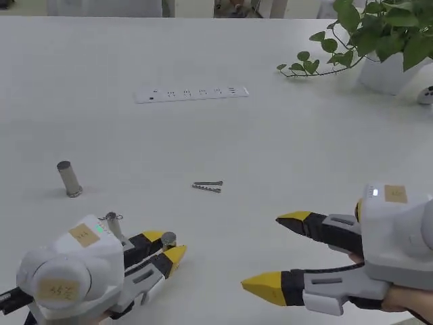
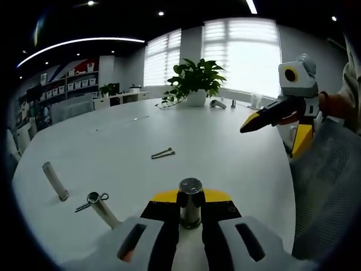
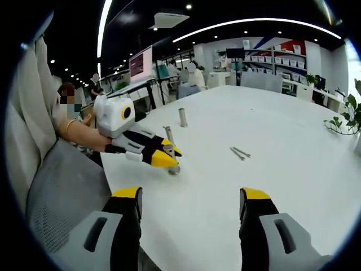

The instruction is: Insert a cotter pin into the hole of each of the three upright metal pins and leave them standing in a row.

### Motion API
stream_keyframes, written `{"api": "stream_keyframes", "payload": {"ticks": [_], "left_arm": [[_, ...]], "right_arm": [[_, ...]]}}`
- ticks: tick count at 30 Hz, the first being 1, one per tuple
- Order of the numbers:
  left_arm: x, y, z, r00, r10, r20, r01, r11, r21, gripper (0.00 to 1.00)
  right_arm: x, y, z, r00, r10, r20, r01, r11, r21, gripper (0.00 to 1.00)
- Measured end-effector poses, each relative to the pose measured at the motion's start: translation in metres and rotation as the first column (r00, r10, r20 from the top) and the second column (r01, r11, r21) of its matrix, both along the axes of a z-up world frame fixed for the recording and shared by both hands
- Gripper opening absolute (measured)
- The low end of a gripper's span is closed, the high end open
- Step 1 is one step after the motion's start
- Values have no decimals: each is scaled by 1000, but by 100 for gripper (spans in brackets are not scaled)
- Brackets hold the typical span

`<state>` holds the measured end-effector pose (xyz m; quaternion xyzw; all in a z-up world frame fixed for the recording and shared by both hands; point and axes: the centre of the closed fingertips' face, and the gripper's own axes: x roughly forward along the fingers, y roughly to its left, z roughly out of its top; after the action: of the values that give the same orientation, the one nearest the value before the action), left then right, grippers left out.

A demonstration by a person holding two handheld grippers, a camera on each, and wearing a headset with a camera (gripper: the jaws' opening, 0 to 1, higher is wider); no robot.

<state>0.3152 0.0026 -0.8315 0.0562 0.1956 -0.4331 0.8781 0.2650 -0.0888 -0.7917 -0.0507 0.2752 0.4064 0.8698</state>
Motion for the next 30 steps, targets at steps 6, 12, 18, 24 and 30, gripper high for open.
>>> {"api": "stream_keyframes", "payload": {"ticks": [6,12,18,24,30], "left_arm": [[-2,-2,-1,1000,-4,23,4,1000,10,12],[-1,-1,-1,999,10,38,-10,1000,-3,12],[-1,-1,-3,999,17,39,-16,1000,-4,12],[-2,-4,0,999,0,44,1,1000,-27,23],[-3,-4,4,999,-16,31,17,999,-28,33]], "right_arm": [[1,1,0,1000,0,0,0,1000,8,71],[0,0,-2,1000,2,-2,-2,1000,6,71],[0,0,-2,1000,3,-4,-3,1000,4,71],[0,0,-2,1000,0,-9,0,1000,2,71],[4,-1,1,1000,-2,-8,2,1000,5,71]]}}
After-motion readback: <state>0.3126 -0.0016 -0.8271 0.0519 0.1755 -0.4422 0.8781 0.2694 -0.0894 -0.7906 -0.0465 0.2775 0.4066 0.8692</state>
